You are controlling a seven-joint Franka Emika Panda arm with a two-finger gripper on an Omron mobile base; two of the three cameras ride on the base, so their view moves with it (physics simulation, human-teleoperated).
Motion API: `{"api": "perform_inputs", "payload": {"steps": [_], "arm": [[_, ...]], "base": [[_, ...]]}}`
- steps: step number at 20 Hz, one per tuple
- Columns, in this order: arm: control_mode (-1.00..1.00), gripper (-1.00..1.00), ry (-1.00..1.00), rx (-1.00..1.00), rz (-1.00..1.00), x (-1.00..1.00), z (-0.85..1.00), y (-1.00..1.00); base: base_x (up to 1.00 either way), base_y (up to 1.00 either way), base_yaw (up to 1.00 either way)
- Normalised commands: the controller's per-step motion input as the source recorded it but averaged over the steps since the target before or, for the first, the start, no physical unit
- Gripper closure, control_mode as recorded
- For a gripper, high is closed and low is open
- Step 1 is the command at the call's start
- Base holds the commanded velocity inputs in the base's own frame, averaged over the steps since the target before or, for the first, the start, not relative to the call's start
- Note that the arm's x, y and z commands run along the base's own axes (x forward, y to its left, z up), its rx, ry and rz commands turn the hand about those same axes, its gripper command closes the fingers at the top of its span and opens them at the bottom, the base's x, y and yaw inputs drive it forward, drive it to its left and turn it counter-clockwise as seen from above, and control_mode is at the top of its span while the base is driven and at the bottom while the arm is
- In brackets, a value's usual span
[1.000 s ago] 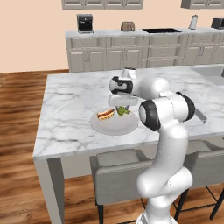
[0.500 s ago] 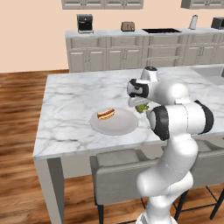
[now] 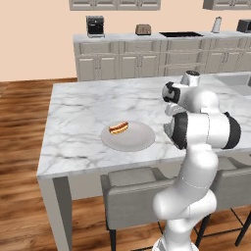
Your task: Place one cooked food and one vegetable from the large plate to each tupperware container.
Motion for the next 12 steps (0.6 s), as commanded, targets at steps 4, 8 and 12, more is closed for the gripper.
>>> {"api": "perform_inputs", "payload": {"steps": [4, 8, 12], "arm": [[-1.00, 1.00, 0.00, 0.00, 0.00, 0.00, 0.00, -1.00], [-1.00, 1.00, 0.00, 0.00, 0.00, 0.00, -0.17, -1.00], [-1.00, 1.00, 0.00, 0.00, 0.00, 0.00, -0.16, -1.00]], "base": [[0.00, 0.00, 0.00], [0.00, 0.00, 0.00], [0.00, 0.00, 0.00]]}}
